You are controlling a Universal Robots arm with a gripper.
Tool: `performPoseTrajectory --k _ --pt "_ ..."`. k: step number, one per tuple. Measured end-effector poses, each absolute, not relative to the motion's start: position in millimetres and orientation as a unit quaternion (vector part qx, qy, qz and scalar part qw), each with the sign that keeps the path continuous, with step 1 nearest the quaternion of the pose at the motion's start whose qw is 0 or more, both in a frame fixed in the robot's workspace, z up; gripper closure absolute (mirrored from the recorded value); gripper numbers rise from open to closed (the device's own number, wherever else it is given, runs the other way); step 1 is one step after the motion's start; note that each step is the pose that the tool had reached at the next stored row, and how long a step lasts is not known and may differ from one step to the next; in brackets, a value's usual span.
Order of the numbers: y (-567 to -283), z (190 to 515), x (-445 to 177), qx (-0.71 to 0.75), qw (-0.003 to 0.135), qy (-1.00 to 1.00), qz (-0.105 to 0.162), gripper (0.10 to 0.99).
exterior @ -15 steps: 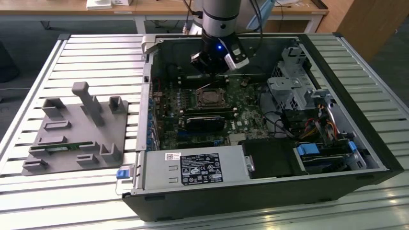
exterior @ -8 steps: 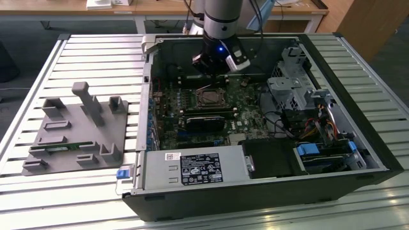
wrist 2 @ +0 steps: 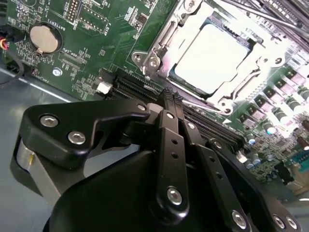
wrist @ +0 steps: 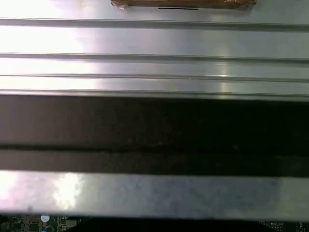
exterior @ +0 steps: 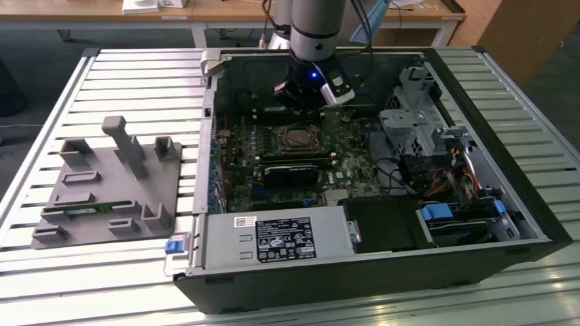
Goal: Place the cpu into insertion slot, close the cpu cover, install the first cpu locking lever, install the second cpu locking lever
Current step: 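Install the first cpu locking lever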
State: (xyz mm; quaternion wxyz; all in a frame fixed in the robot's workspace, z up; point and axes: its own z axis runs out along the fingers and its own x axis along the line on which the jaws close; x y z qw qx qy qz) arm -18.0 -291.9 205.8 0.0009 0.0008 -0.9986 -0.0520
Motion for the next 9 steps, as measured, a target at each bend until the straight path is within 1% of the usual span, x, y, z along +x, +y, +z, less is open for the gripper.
performPoseTrajectory --k 9 --pt "-291.6 200.1 -16.1 0.001 0.001 -0.999 -0.041 0.969"
